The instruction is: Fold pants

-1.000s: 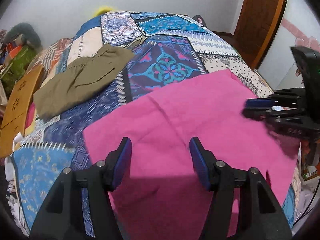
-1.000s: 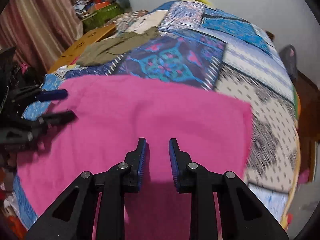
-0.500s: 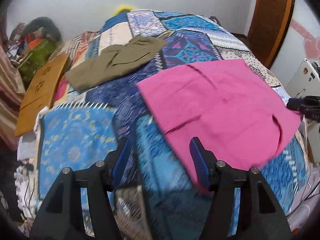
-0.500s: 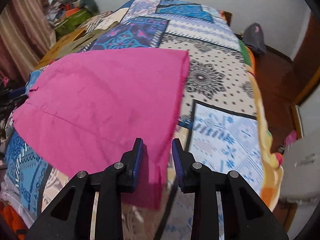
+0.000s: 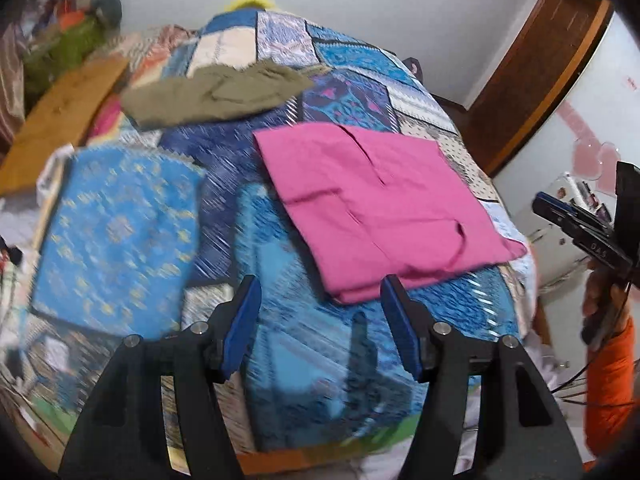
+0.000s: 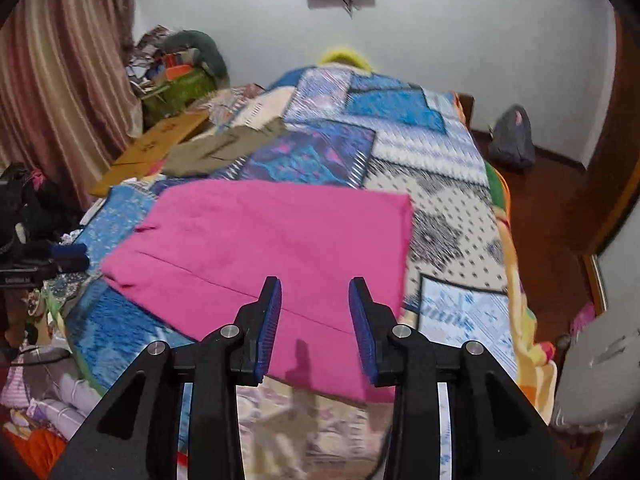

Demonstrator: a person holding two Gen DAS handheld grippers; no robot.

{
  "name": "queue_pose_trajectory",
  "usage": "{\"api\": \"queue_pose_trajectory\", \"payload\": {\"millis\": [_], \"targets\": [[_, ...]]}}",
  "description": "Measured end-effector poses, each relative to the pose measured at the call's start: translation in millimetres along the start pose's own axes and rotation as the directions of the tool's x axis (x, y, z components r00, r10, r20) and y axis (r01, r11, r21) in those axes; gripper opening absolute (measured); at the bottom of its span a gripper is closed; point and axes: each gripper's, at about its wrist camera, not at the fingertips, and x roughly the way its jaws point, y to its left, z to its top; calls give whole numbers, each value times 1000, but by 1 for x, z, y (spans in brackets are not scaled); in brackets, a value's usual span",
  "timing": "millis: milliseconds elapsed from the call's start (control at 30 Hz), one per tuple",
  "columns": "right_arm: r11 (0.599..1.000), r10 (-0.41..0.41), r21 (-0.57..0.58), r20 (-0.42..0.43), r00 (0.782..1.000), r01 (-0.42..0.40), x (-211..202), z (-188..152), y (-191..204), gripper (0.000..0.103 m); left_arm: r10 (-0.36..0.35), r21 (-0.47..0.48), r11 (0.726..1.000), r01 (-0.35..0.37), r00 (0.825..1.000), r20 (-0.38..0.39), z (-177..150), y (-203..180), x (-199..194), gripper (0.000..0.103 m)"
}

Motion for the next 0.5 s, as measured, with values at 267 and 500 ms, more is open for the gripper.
{"api": "queue_pose_trajectory", "payload": {"millis": [267, 500], "targets": [[999, 24, 23, -7, 1000, -24, 28, -17, 19, 32, -51, -60, 997, 47, 996, -69, -22, -19, 20, 62], [994, 57, 93, -78, 995, -50, 51, -31, 9, 32, -160, -122, 981, 152, 985, -66, -17, -32, 25, 66]]}}
